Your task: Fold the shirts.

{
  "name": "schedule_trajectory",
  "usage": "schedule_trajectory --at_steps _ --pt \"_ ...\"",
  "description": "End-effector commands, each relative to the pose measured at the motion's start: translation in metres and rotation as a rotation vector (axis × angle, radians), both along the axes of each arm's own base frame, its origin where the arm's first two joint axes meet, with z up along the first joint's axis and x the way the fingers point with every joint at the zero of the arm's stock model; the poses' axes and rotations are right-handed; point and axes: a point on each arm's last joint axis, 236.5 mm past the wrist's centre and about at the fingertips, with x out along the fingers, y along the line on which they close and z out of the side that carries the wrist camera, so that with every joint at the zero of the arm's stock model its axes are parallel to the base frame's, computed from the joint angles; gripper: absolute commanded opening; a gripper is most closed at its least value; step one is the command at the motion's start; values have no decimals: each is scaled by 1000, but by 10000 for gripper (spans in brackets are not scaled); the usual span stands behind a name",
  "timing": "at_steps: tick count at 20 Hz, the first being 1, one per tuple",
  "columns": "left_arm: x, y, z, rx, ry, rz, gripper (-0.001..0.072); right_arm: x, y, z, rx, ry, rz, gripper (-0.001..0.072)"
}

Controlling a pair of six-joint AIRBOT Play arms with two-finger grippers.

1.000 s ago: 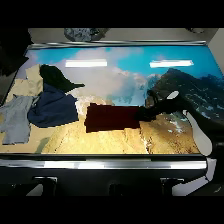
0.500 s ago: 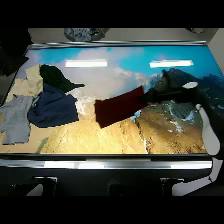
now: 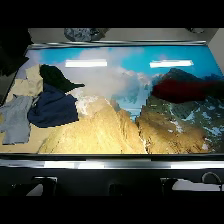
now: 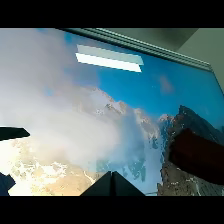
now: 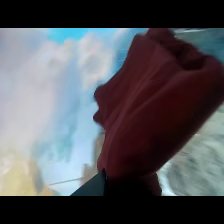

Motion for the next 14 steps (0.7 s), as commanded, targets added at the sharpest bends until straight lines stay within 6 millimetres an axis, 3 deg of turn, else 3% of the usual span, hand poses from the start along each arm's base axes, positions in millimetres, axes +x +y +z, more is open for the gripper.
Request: schedule_trajectory --at_steps 1,4,8,10,14 --pt "0 0 0 -3 1 2 28 -73 -88 8 -59 54 -194 37" --pt "0 0 0 -4 1 1 28 -132 -122 -5 -59 160 -281 37" --pt "-1 -1 0 -7 2 -1 28 -223 -141 -66 -117 554 -399 36" --pt "-1 -2 1 -13 2 -6 28 -245 -129 -94 -97 645 -428 37" --pt "-1 -2 1 -13 3 -6 28 -269 -77 -146 15 735 -439 37"
